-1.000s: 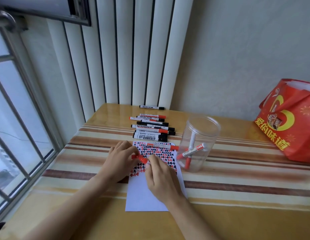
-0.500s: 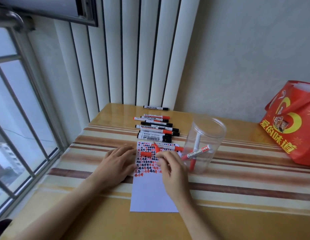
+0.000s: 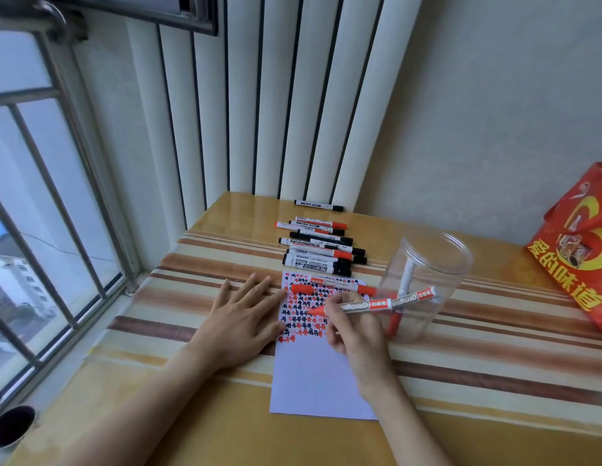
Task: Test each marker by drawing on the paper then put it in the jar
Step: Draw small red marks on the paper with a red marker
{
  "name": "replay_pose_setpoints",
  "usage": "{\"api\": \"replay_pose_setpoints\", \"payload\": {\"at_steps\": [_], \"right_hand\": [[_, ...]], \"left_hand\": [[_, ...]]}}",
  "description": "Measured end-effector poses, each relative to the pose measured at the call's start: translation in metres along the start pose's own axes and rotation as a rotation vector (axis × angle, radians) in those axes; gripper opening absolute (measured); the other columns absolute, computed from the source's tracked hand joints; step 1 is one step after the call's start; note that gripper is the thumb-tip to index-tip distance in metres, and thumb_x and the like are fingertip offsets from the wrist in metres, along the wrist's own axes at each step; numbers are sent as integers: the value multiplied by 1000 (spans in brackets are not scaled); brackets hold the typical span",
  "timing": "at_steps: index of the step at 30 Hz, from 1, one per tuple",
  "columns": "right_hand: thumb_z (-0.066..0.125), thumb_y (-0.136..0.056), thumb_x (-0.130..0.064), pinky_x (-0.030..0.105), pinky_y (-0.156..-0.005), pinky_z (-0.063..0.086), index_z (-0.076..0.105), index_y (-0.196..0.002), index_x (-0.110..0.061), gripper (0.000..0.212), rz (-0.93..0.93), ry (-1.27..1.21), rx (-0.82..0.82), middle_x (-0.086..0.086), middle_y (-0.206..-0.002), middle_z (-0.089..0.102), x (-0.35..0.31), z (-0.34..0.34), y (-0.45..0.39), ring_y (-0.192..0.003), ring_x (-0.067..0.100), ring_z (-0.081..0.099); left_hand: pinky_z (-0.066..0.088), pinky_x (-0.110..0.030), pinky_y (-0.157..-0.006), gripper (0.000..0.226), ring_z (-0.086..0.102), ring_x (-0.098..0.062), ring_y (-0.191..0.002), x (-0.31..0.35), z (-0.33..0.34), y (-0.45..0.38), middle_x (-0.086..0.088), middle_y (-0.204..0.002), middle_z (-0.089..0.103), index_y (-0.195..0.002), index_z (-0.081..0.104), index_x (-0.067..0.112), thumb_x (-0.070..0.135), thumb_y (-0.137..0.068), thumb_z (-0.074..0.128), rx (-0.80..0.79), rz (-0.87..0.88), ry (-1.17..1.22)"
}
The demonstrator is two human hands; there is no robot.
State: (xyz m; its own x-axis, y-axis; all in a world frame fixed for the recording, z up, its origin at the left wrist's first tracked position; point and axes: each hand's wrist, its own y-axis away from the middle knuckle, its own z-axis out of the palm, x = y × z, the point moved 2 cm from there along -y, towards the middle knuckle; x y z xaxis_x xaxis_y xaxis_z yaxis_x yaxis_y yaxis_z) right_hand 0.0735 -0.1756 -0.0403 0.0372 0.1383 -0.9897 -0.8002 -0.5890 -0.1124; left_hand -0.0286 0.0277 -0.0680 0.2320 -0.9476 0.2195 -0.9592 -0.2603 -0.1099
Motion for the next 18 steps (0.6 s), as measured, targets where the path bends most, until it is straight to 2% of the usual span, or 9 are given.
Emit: {"api": "replay_pose_setpoints", "payload": {"at_steps": [3, 8, 10, 14, 18], "right_hand": [[65, -90, -41, 26, -50, 40, 64, -87, -28, 13, -38, 149, -10, 1, -62, 56, 2, 1, 1, -51, 19, 49], [69, -86, -37, 24, -39, 36, 61, -87, -28, 13, 21, 274, -77, 23, -71, 64, 3, 5, 8, -50, 24, 61], [70, -87, -31, 26, -38, 37, 58, -83, -28, 13, 39, 306, -67, 21, -67, 63, 6, 6, 10, -49, 23, 60], [70, -94, -13, 25, -39, 39, 56, -78, -28, 26, 43, 363, -52, 6, -54, 59, 10, 5, 11, -44, 19, 57], [69, -94, -15, 25, -38, 40, 56, -78, -27, 23, 41, 386, -55, 2, -53, 60, 10, 4, 12, -42, 15, 55]], "left_hand": [[-8, -52, -123, 69, -15, -7, -152, 0, 0, -1, 14, -167, 3, -153, 8, 54, 78, -89, 11, 7, -15, 10], [-8, -50, -123, 68, -13, -6, -152, 1, -2, -2, 14, -167, 6, -154, 11, 53, 76, -90, 18, 6, -19, 27], [-8, -50, -123, 66, -12, -6, -152, 1, -2, -2, 14, -167, 6, -154, 11, 52, 74, -93, 22, 7, -17, 30], [-5, -51, -123, 66, -12, -7, -153, 2, -3, -1, 14, -167, 6, -154, 10, 51, 74, -93, 20, 4, -10, 10], [-5, -51, -123, 66, -11, -7, -153, 2, -3, 0, 14, -167, 6, -154, 11, 51, 73, -94, 22, 14, -6, 15]]}}
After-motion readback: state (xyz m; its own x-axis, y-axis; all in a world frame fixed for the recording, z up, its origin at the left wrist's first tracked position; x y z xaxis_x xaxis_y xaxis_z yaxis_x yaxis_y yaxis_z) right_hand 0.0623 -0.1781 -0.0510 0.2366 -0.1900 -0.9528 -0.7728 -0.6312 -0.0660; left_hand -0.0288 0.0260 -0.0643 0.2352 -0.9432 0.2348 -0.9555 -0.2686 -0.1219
